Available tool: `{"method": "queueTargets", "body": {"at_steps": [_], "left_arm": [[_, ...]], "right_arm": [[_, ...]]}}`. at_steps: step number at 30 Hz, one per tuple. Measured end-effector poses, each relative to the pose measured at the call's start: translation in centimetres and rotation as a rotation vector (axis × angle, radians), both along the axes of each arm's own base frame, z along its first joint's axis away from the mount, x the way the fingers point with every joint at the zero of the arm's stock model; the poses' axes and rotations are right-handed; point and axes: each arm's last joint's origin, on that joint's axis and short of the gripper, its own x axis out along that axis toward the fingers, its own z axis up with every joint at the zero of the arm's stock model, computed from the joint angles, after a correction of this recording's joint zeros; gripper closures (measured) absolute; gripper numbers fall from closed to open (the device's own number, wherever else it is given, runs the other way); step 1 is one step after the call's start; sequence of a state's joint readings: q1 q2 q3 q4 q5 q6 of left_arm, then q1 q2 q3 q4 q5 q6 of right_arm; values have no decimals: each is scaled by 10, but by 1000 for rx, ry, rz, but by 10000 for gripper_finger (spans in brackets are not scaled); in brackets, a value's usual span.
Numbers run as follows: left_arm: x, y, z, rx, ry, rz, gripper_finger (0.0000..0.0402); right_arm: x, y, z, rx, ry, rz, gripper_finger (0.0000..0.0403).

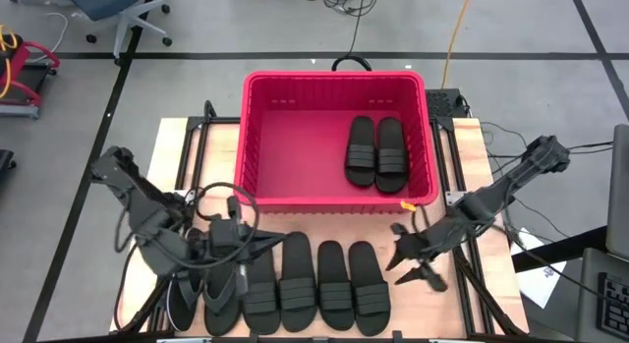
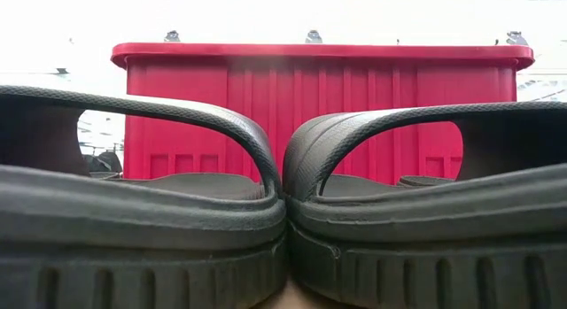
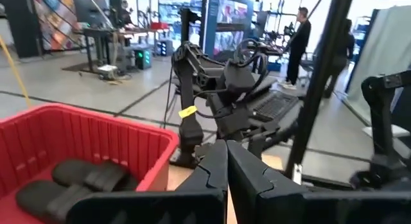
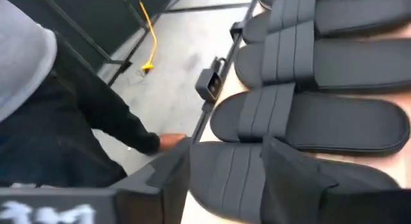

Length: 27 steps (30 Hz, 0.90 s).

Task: Pick and place slides into bin
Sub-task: Put the black slide into the red bin

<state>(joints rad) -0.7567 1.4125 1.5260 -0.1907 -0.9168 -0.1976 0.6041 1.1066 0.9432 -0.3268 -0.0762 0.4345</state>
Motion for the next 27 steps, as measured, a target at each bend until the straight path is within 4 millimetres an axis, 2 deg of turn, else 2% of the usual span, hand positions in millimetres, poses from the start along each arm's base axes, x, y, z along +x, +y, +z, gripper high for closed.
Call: {"method": "queueTargets", "body": {"at_steps": [5,10,14,18,24,27], "left_arm": [[-19,-4,0,14,51,-77,399],[-29,-2,5,-4,41,-100,395],[-30,-2,6,-16,34,-99,400],[-30,-2,6,-56,30,-101,397],[-30,-2,6,-96,27,-96,398],[-30,-2,6,-117,25,-94,397]], "right_arm": [[22,11,-32,-33,149,-54,184],[32,18,-54,-44,261,-92,157],[33,15,-66,-81,352,-58,142],[31,10,-87,-37,418,10,134],[24,4,-118,14,389,-3,133],[23,3,-123,53,345,-6,133]]}}
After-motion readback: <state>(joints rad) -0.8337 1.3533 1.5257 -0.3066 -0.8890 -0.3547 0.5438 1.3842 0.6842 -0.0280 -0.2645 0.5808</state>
